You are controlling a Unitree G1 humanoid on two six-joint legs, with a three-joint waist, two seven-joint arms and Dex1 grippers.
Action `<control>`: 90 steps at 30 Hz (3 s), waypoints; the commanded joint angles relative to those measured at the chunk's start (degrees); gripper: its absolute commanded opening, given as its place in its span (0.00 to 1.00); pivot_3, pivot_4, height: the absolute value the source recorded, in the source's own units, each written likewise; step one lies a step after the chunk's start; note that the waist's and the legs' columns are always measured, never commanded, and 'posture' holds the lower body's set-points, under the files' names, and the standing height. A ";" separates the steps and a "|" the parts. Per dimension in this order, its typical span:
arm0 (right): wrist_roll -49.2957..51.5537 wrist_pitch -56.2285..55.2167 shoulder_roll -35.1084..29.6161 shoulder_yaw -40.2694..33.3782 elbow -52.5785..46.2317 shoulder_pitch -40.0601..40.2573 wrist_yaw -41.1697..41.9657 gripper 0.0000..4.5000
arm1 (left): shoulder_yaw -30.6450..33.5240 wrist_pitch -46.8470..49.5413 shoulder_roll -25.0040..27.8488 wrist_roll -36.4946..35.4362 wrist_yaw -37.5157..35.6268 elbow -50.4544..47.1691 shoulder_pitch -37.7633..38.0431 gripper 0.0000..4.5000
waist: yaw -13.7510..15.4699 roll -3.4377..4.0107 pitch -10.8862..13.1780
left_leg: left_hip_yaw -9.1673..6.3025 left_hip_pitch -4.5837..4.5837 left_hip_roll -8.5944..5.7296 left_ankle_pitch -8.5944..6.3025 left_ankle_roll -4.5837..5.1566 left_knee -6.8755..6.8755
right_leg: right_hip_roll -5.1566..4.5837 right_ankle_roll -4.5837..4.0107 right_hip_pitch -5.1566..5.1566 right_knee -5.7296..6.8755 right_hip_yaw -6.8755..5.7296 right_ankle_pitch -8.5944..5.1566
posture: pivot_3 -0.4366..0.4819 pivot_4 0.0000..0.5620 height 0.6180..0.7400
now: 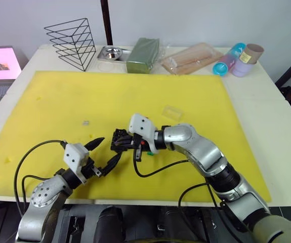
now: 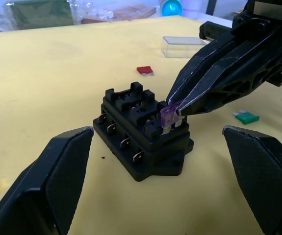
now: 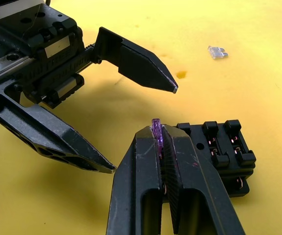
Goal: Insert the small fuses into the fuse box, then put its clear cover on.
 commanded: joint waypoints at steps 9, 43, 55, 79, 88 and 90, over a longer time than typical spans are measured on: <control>0.67 -0.06 1.53 -1.67 -0.45 -0.69 -0.27 0.00 | 0.21 -2.56 0.26 0.69 0.05 0.27 0.17 1.00 | -0.01 0.00 0.00 | 0.00 0.00 0.00 0.00 0.00 0.00 | 0.00 0.00 0.00 0.00 0.00 0.00 | 0.48 0.27 1.00; 1.84 0.55 1.89 -1.95 0.66 -1.48 -0.14 0.00 | 0.49 -2.84 0.31 0.75 0.47 1.28 -0.70 1.00 | -0.03 0.00 0.00 | 0.00 0.00 0.00 0.00 0.01 -0.01 | 0.00 0.00 -0.01 -0.01 0.00 0.00 | 0.48 0.27 1.00; -0.73 -1.44 1.56 -0.06 1.48 -0.57 -0.31 0.00 | 0.30 -2.25 0.22 0.64 0.92 0.69 -0.65 1.00 | -0.06 0.00 0.00 | 0.00 0.00 0.00 0.00 0.01 -0.01 | 0.00 0.00 -0.01 -0.01 0.00 0.00 | 0.48 0.27 1.00; -5.94 -8.14 0.45 2.28 3.90 2.74 0.33 0.00 | -0.73 -1.34 0.34 0.27 1.38 0.51 -0.95 1.00 | -0.06 0.00 -0.01 | 0.00 0.02 0.00 0.00 0.01 -0.02 | 0.00 -0.01 0.01 -0.01 0.00 0.00 | 0.48 0.27 1.00; -5.32 -8.93 0.76 0.47 3.39 2.04 0.64 0.33 | -0.64 -1.13 0.37 0.30 1.32 0.43 -0.36 1.00 | -0.02 0.00 -0.01 | 0.00 0.02 0.00 0.00 0.01 -0.02 | 0.00 -0.01 0.01 -0.01 -0.01 0.00 | 0.48 0.27 1.00; -5.30 -9.19 0.78 0.15 3.41 1.98 0.73 0.33 | -0.73 -1.07 0.33 0.28 1.33 0.43 -0.35 1.00 | -0.03 0.00 -0.01 | 0.00 0.01 0.00 0.00 0.01 -0.02 | 0.00 -0.01 0.00 -0.02 -0.01 -0.01 | 0.48 0.27 1.00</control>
